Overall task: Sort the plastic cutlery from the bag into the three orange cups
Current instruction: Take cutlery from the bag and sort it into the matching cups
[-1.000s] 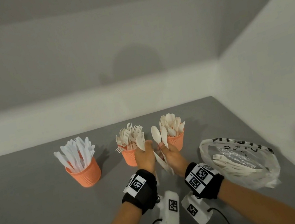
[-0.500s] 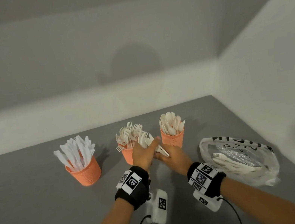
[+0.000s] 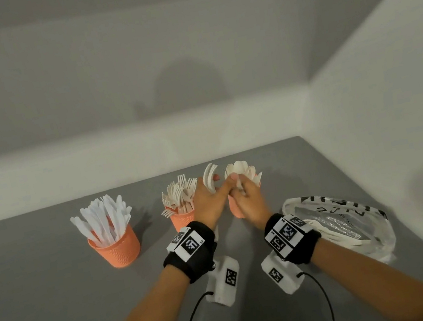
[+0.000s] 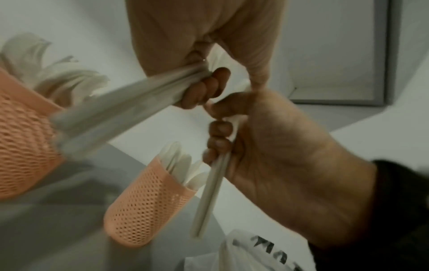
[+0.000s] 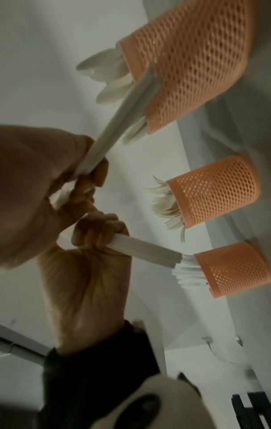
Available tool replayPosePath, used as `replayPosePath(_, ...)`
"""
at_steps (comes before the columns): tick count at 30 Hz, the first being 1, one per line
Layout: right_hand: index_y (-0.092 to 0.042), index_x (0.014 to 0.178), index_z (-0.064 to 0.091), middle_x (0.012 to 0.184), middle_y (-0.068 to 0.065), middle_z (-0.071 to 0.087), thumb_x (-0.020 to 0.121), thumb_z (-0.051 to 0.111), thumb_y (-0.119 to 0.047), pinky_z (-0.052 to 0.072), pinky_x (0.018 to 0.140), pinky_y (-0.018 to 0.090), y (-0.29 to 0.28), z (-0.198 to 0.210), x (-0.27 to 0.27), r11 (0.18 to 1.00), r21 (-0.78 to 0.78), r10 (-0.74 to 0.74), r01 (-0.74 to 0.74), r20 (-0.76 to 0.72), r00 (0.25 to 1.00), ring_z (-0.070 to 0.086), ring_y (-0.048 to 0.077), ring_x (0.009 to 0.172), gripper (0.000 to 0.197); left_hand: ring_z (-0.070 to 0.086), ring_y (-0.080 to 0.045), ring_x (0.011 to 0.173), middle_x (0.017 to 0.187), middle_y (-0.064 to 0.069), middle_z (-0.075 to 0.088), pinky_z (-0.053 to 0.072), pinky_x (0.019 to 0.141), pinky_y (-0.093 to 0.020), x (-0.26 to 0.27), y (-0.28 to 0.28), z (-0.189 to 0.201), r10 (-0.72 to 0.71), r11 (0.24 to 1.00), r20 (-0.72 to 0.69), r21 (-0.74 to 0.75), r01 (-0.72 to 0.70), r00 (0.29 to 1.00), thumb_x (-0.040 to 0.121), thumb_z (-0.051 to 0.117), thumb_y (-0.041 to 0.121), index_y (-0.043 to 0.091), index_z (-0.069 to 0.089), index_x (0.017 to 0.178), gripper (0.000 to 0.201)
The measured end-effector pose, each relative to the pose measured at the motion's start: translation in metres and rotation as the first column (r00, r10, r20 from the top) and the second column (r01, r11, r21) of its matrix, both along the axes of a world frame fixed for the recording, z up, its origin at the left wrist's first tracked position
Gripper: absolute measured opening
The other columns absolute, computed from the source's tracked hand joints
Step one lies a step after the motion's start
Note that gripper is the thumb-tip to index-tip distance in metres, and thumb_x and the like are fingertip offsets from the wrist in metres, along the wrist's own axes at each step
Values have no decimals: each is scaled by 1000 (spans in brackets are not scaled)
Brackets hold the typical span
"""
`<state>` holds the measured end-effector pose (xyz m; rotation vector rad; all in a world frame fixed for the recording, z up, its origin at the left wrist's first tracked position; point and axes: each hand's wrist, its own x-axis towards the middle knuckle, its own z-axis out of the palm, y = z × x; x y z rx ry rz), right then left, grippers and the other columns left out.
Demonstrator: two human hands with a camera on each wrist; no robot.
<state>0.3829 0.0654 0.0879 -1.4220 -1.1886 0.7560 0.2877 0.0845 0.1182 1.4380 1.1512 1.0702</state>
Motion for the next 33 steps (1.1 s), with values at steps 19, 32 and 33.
replayPosePath(19,-17,56,32,39,-13,31,99,40,-24,34,53,25,67,25,45,927,65,-285,369,-519,806,31,7,43,44,44,-7,36,34,5,45,43,50,-22,-62,83,-9,437,892,323,-39,-450,839,96,38,46,14,39,48,58)
replayPosePath(32,-11,61,46,63,14,57,82,32,-48,40,79,41,72,-13,53,935,90,-349,342,392,851,52,33,69,45,55,-37,81,81,-20,60,43,73,-43,-68,91,-65,411,883,-273,356,-305,870,80,32,57,-1,61,74,66)
replayPosePath(33,-13,62,46,64,10,56,80,30,-49,40,81,40,71,-15,54,941,83,-331,328,422,844,52,30,69,44,53,-36,87,87,-20,61,41,76,-42,-68,89,-65,415,883,-326,370,-289,850,79,30,56,-2,64,79,67)
